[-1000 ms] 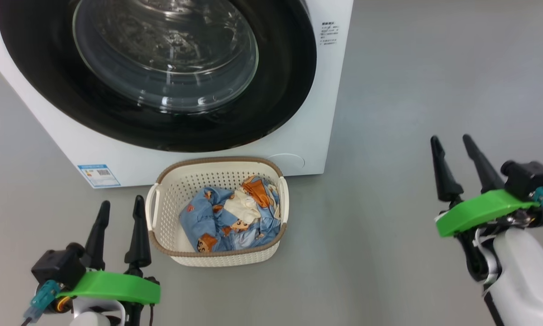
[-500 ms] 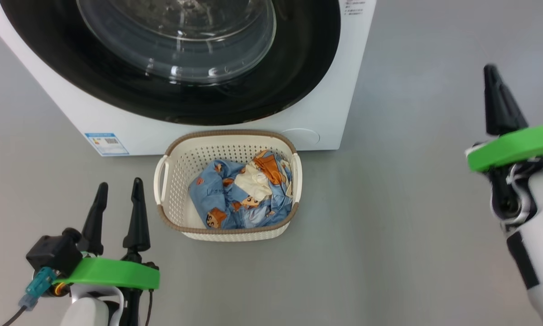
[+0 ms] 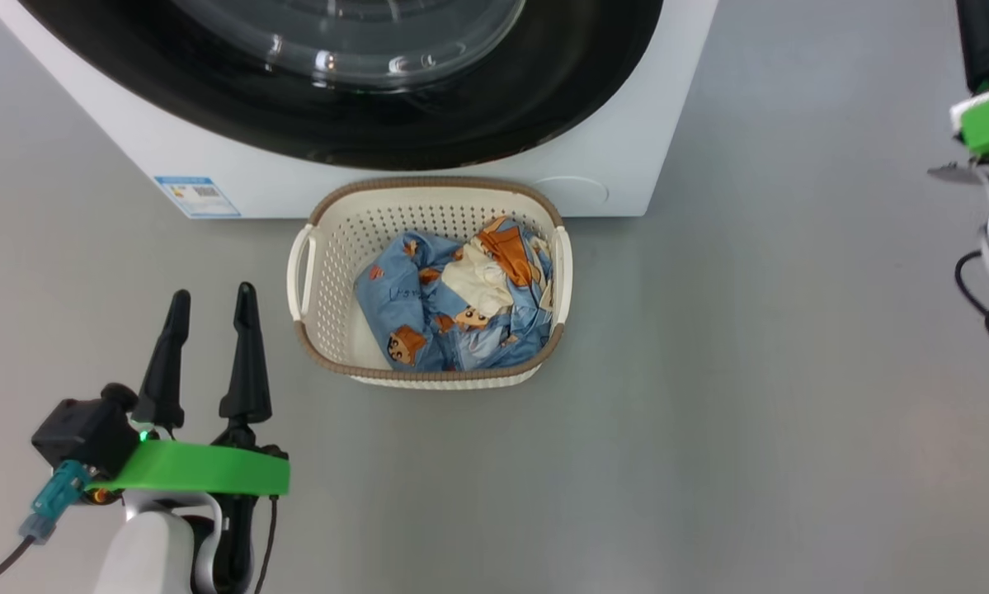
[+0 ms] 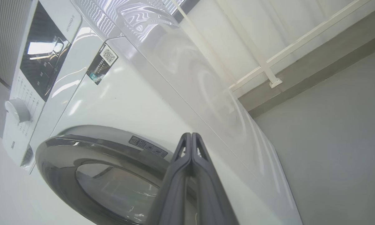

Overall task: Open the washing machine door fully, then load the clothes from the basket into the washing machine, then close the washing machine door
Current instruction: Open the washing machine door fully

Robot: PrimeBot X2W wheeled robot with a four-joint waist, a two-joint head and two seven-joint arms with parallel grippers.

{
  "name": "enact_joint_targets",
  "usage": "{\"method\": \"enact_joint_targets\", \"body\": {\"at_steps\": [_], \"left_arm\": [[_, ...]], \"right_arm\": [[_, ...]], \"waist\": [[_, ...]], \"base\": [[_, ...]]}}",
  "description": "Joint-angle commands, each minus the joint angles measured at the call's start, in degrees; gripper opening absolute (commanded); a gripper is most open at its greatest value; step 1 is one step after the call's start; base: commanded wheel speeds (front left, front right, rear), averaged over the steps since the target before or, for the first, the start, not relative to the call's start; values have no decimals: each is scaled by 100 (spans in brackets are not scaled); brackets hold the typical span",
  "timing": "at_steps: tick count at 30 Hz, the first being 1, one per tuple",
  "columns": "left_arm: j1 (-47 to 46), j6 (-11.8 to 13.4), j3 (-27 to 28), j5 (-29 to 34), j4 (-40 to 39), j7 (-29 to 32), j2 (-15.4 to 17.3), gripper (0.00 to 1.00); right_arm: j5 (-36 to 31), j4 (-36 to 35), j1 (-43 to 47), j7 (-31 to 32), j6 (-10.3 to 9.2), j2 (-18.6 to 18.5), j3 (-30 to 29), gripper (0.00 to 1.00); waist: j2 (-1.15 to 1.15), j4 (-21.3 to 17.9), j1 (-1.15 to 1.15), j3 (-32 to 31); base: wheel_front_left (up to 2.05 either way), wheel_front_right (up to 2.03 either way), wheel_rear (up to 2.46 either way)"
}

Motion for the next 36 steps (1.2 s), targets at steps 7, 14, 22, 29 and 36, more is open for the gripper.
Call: {"method": "enact_joint_targets", "body": {"at_steps": [7,14,22,29,36], "left_arm": [[-261,-28,112,-58,-171,-37,185,100],[-330,-28,135,-118,-194,-37,151,100],[-379,-28,160,-177,-215,-37,89,100],[-421,-28,137,-214,-313,-37,11,100],[-469,-28,160,-236,-372,-37,-19,100]], "right_arm": [[1008,162,-660,750,32,-59,201,0],[1831,462,-1172,1489,32,41,105,0],[2433,841,-1764,2219,32,170,-22,0],[2481,1272,-2395,2675,32,231,101,0],[2559,1444,-2844,3085,32,311,176,0]], "waist": [[0,153,0,348],[0,291,0,593],[0,427,0,839],[0,548,0,1093],[0,659,0,1248]], "base": [[0,0,0],[0,0,0],[0,0,0],[0,0,0],[0,0,0]]}}
